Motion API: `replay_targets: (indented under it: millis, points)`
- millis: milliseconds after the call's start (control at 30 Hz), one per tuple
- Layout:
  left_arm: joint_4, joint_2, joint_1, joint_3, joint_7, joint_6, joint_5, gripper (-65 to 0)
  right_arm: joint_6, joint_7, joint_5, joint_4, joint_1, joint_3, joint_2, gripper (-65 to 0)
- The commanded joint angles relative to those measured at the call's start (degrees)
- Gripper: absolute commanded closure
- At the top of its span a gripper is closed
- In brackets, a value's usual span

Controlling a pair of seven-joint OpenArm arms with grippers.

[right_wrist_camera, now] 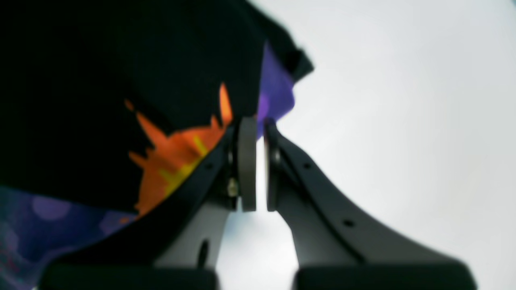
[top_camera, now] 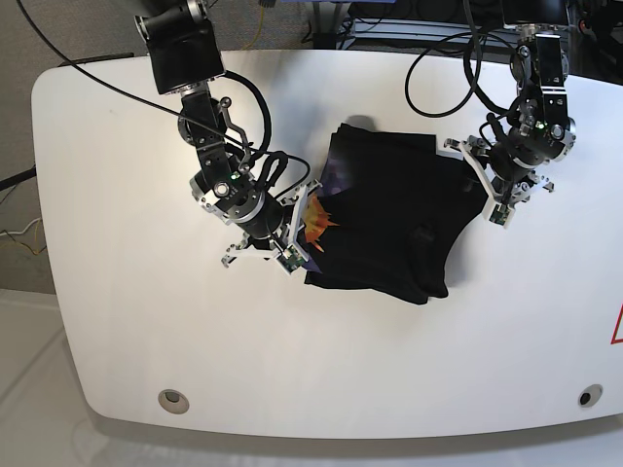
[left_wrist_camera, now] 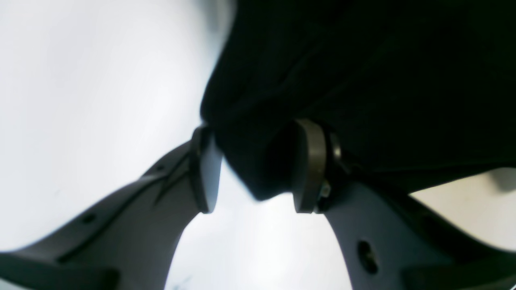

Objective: Fold the T-shirt properly
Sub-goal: 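Hold the bundle with both grippers and tug it to square the fold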

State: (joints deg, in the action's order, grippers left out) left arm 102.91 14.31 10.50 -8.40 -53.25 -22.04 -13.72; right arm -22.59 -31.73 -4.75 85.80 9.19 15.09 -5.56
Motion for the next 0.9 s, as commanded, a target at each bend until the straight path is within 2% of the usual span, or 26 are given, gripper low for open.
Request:
replay_targets:
  millis: [0,200,433,733,867]
  points:
    - [1.22,0.24,-0.52,-1.49,-1.21,0.64,-0.31,-25.0,0.22,1.26,0.23,1.37,1.49,-0.19,-0.11,-3.3]
    - [2.98,0.24,-0.61,-2.8,-4.9,5.74,-0.31,-25.0,0.22,1.26,0.4,1.37,2.19,-0.19,-0.11,-3.3]
    - [5.61,-0.99,-0.44,-2.89,-6.39,8.64,-0.48,-25.0,0.22,1.26,0.49,1.37,3.07,-0.1,0.24,-3.3]
    - [5.79,-5.47,-0.44,-2.72,-6.39,9.52,-0.39,-25.0,0.22,1.18,0.14,2.77,3.95,-0.02,1.39,-3.3]
    - [5.79,-7.49,-0.52,-2.63,-6.39,10.75,-0.31,-25.0,0.22,-0.58,0.23,3.04,4.83,0.16,1.74,-3.3]
